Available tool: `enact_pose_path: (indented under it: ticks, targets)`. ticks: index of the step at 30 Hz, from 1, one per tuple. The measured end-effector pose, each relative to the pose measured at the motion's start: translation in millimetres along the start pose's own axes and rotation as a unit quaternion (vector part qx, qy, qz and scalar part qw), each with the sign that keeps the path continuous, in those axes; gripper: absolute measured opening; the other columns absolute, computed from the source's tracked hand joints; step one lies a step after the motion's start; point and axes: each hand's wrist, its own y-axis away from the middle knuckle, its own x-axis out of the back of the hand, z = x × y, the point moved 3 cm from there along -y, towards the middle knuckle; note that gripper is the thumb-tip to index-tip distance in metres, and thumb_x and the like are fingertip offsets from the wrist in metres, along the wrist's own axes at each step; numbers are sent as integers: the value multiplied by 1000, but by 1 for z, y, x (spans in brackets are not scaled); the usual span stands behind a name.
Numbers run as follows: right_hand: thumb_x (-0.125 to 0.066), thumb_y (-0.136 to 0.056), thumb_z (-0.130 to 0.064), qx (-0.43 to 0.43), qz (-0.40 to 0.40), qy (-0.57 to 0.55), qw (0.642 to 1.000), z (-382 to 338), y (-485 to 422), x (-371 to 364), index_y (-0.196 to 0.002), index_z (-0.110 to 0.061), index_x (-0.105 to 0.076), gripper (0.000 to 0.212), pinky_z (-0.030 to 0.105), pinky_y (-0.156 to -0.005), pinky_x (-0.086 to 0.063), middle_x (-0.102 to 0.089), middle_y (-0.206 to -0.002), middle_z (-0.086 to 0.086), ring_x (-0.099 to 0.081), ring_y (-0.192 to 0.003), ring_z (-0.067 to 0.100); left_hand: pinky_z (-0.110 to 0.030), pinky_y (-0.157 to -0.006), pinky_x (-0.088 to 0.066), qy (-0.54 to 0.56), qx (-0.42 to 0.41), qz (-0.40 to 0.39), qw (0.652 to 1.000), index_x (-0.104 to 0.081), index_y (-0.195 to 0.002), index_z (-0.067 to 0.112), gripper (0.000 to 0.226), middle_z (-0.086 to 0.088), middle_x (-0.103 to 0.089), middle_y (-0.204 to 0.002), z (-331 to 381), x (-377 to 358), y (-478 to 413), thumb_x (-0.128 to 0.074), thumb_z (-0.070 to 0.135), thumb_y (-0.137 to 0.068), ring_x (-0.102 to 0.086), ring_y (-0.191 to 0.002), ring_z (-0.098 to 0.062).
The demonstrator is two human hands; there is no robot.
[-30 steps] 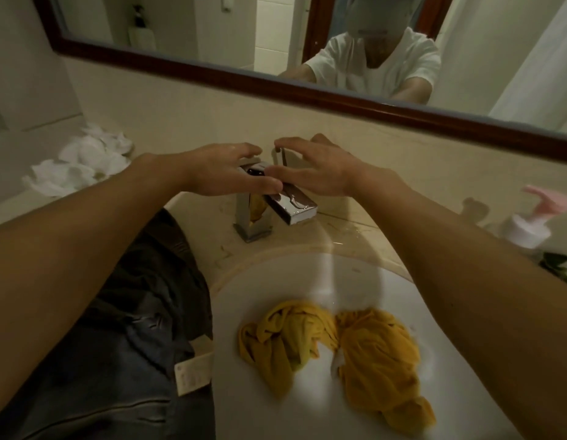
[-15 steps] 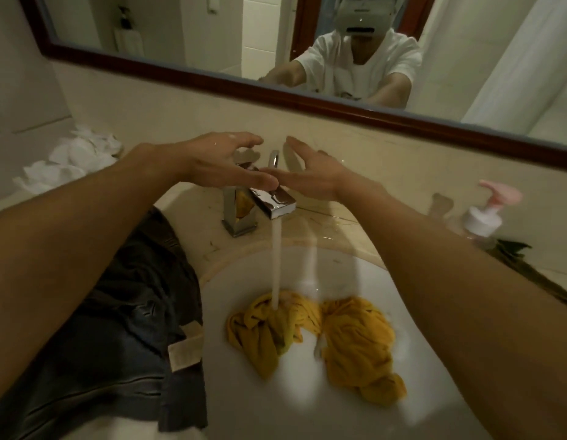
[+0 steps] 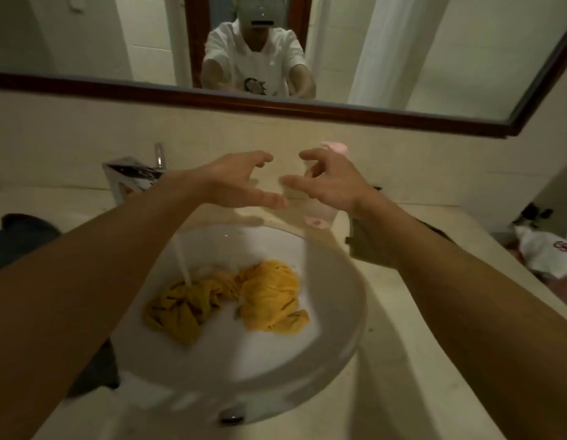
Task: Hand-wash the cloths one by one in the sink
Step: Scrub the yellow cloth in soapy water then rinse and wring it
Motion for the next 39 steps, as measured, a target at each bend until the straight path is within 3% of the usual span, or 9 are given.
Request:
enact_pose_path:
  ticks: [5, 9, 11, 16, 20, 23, 25, 31, 39]
  targets:
    - [-79, -86, -48, -49, 132, -42, 989, 54, 9, 23, -126, -19, -58, 53, 28, -74, -55, -62, -106, -2, -62, -90, 13, -26, -94, -37, -5, -11, -1, 1000, -27, -157, 23, 100, 1, -41, -155, 21, -47, -34, -76, 59, -77, -46, -134, -22]
    - [-86, -79, -48, -102, 115, -109, 982, 91, -6, 2, -150, -27, -35, 90, 48, -103, -53, -51, -145, 4, -55, -128, 27, -29, -92, -42, 50, -13, 3, 999, -38, -150, 19, 93, 2, -49, -145, 18, -77, -57, -79, 55, -76, -51, -127, -20]
    - [-88, -77, -47, -87, 94, -110, 986, 100, -18, -9, -157, -25, -29, 101, 42, -106, -49, -47, -152, 3, -50, -135, 26, -30, -95, -44, 90, -30, 7, 995, -45, -145, 23, 84, 6, -52, -140, 17, -88, -66, -82, 50, -75, -52, -127, -16]
    - [-86, -80, -43, -48, 134, -96, 985, 102, -37, -14, -135, -16, -49, 71, 35, -92, -54, -60, -121, -5, -61, -110, 17, -24, -90, -52, 175, -40, 74, 981, -57, -125, 20, 63, 9, -61, -121, 13, -101, -83, -89, 35, -73, -60, -114, -13]
    - [-85, -76, -56, -20, 156, -51, 986, 101, -27, -15, -117, -21, -54, 63, 40, -83, -57, -64, -107, -6, -63, -92, 12, -36, -90, -56, 229, -45, 91, 968, -58, -119, 21, 74, 10, -64, -115, 14, -105, -73, -89, 51, -59, -64, -107, -12]
    - [-83, -72, -63, -8, 163, -77, 984, 88, -5, -20, -112, -21, -55, 65, 46, -79, -58, -66, -97, -8, -64, -84, 12, -40, -72, -57, 288, -34, 50, 956, -59, -117, 18, 76, 5, -69, -102, 20, -111, -56, -91, 48, -55, -69, -91, -19]
    - [-81, -68, -67, -8, 162, -91, 983, 75, 8, -26, -120, -23, -52, 74, 49, -79, -58, -67, -96, -5, -67, -85, 16, -45, -61, -54, 333, -36, 48, 941, -61, -113, 11, 73, 0, -71, -90, 20, -119, -41, -94, 39, -55, -70, -77, -26]
    - [-85, -74, -57, 16, 106, -34, 994, 41, 44, -61, -163, -37, -6, 120, 39, -69, -57, -69, -82, 1, -68, -72, 20, -38, -85, -59, 296, 25, 143, 944, -66, -110, 33, 68, 15, -71, -106, 0, -140, 28, -88, 61, -53, -68, -99, -3]
    - [-90, -72, -33, 58, 9, -47, 997, 36, 62, -115, -134, -40, -45, 77, 28, -64, -47, -63, -78, -12, -64, -67, 13, -24, -80, -57, 373, 40, 51, 926, -71, -105, 31, 37, 10, -76, -95, -26, -161, 96, -87, 17, -74, -71, -91, -4]
